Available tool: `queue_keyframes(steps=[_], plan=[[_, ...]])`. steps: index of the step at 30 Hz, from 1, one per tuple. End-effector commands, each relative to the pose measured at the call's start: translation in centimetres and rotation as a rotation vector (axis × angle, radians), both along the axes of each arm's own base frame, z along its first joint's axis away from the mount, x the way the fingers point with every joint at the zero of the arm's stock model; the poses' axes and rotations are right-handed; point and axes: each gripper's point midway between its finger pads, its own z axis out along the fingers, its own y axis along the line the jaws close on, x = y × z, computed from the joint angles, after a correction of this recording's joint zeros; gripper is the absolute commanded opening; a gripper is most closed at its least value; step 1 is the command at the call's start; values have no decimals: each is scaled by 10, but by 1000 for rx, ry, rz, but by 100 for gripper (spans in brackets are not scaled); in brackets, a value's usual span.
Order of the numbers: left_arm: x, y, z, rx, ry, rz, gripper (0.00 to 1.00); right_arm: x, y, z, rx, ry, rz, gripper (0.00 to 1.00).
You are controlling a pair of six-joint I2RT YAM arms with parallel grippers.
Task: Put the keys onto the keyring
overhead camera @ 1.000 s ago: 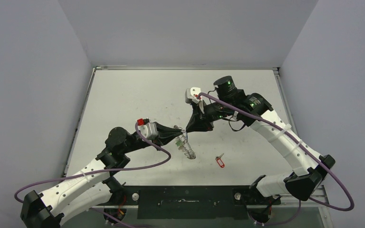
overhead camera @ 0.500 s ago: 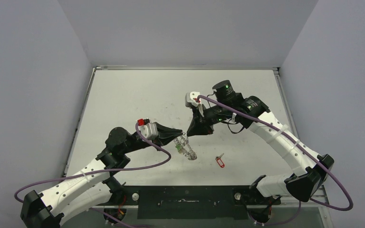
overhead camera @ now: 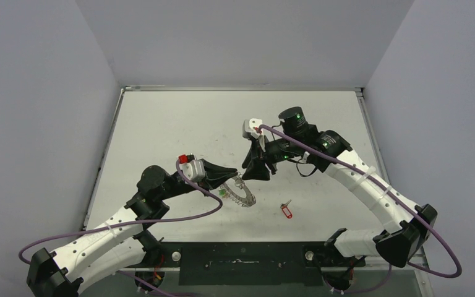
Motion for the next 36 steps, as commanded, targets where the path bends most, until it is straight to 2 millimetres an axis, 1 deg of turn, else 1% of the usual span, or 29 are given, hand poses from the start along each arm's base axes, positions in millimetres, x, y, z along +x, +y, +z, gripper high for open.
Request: queue_keyframes(steps=[1,3,6,9,10,12,21,25,30,35,36], plan=[[-5,4,37,-92,-90,-3,0,4,-4,36,111,-158,-32,42],[-5,4,37,-93,-92,-2,0,1,-3,45,152,-181,-26,43],[-5,4,37,-92,-92,-2,0,-2,1,49,194,-175,-7,42],[-6,4,38,-93,-92,-4,0,-4,4,49,208,-155,12,36],[-5,4,39,-95,-95,-1,0,-5,5,49,210,-151,19,33],[-5,5,39,-96,-97,2,0,-5,7,46,209,-139,30,33],[-5,5,40,-97,-100,3,0,-9,12,34,193,-101,57,36],[-5,5,41,-98,-102,4,0,-8,12,24,171,-92,50,35],[-5,5,43,-100,-107,1,0,-7,13,18,160,-90,51,31],[-6,4,43,-102,-102,-6,0,-5,18,21,175,-94,58,27],[-6,4,43,-102,-102,-5,0,-4,19,21,178,-95,57,25]])
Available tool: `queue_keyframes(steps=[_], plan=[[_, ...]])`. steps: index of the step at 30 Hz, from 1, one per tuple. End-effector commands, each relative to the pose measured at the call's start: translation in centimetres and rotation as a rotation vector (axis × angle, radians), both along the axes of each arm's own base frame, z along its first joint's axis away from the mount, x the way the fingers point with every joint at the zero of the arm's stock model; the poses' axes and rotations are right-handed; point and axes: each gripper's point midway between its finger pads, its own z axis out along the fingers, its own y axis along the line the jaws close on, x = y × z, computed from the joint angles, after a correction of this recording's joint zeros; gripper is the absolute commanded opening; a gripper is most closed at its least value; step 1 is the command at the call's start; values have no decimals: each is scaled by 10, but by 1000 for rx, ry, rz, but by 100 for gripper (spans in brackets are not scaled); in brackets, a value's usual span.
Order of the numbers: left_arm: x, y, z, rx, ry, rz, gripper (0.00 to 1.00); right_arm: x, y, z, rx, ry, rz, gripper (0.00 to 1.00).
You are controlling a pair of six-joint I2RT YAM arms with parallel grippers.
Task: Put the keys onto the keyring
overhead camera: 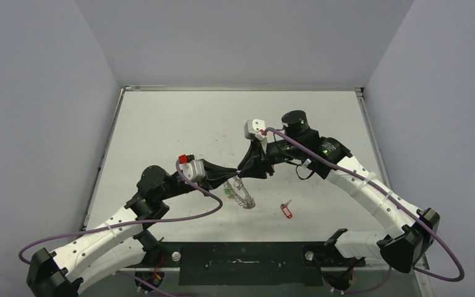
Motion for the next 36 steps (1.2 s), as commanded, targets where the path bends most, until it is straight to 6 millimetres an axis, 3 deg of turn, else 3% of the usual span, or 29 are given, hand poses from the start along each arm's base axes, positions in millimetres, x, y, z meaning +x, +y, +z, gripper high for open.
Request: queue_keyframes(steps=[1,6,14,15,18,20,27,36], plan=[[-6,4,43,-101,-102,-5,0,2,10,10,50,-46,34,22],[-6,4,43,-102,-101,-5,0,1,8,7,32,-49,39,0],[-3,9,44,-99,-102,27,0,0,-5,1,-65,-53,23,0],[-2,11,43,-95,-94,40,3,-1,-7,0,-86,-49,21,0],[1,17,40,-46,-108,80,25,0,-15,-2,-160,-28,-2,0],[2,21,36,6,-97,100,31,-2,-21,-2,-223,-32,-1,0],[-1,29,3,282,-29,87,41,-9,-24,-11,-457,-55,11,0],[-5,18,-5,387,-5,-12,48,-8,-10,1,-568,18,2,0]])
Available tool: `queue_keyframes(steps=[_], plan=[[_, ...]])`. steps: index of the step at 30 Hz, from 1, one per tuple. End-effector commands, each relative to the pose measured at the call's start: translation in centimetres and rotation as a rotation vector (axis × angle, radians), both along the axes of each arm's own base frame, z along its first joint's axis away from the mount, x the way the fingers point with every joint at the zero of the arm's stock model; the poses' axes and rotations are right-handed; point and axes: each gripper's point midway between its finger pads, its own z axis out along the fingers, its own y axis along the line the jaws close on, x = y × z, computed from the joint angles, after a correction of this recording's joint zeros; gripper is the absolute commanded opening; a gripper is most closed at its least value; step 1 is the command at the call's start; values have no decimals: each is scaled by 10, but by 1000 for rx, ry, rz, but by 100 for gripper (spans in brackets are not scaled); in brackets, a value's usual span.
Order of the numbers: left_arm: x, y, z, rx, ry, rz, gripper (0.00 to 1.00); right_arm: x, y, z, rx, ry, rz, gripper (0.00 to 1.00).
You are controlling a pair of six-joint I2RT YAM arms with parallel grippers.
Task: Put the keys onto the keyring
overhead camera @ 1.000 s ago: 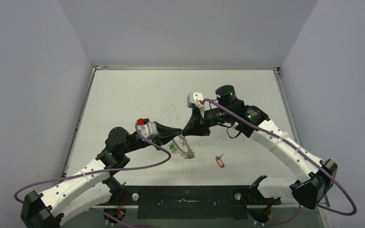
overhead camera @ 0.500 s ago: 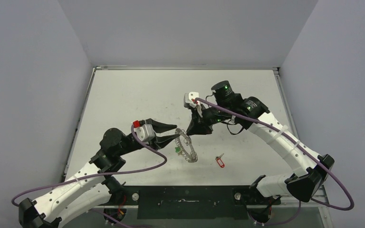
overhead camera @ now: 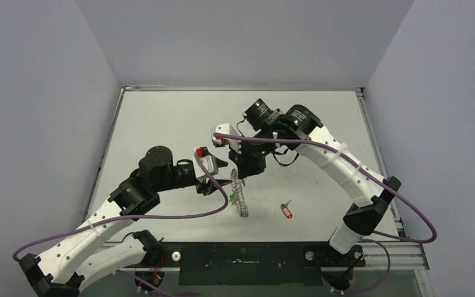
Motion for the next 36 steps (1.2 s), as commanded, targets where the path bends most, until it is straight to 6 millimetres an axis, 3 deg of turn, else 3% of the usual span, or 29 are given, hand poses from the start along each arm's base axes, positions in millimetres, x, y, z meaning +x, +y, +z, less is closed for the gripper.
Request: queue_keyframes(steps=[1,8,21,24,28,30,32,36], plan=[[-11,-5,1,25,12,-79,47,-2,-4,17,-38,5,-32,0],[-11,-23,2,-20,33,-146,31,-8,6,15,-47,26,-20,0],[-10,-31,-8,7,38,-187,1,-9,12,17,-24,25,-12,0],[-8,-33,-6,-6,30,-191,1,-8,11,15,-28,21,-12,0],[-8,-36,-2,-34,23,-199,17,-8,10,13,-38,18,-13,0],[-9,-38,-1,-47,25,-208,18,-7,10,12,-40,16,-14,0],[-11,-39,-1,-50,30,-220,16,-7,10,13,-39,15,-14,0],[-13,-40,-5,-39,45,-238,0,-6,11,12,-41,13,-16,0]])
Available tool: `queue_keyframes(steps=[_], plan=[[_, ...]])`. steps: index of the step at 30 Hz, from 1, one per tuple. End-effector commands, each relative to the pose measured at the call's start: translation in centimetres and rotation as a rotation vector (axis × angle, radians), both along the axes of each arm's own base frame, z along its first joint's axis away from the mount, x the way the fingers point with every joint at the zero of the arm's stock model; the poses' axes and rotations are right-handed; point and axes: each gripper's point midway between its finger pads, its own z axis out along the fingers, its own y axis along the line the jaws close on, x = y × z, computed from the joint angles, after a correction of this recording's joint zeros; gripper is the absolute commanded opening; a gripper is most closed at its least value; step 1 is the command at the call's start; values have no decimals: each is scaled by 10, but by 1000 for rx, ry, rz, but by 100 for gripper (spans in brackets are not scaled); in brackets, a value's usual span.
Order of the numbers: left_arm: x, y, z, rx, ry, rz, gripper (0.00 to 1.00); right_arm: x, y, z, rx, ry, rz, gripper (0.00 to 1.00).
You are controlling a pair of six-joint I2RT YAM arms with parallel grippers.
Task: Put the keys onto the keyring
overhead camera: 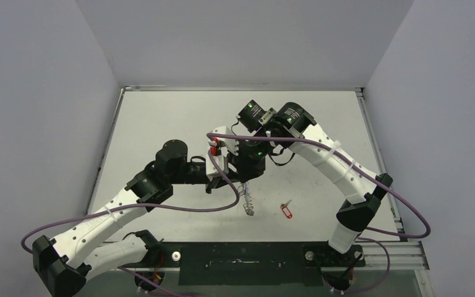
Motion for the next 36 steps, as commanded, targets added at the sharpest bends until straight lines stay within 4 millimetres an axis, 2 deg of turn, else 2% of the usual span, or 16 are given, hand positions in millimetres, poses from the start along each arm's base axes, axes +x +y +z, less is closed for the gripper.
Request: queue_keyframes(steps=[1,7,9,10,14,17,26,31,36], plan=[[-5,-9,23,-73,-39,-55,0,4,13,16,77,-49,12,0],[-3,-4,21,-80,-51,-19,0,14,12,17,78,-96,-16,2],[-1,-1,23,-103,-55,12,0,20,12,19,94,-126,-39,12],[1,-1,31,-140,-75,29,0,23,12,22,112,-142,-47,17],[7,4,41,-251,-88,104,0,32,11,33,214,-201,-90,41],[8,9,50,-335,-101,140,0,32,7,49,334,-234,-87,50],[-1,22,82,-538,-156,158,0,13,7,71,649,-320,42,48],[-5,24,89,-584,-156,145,0,8,10,73,671,-298,61,39],[-5,24,92,-593,-161,145,0,11,10,67,642,-284,56,23]])
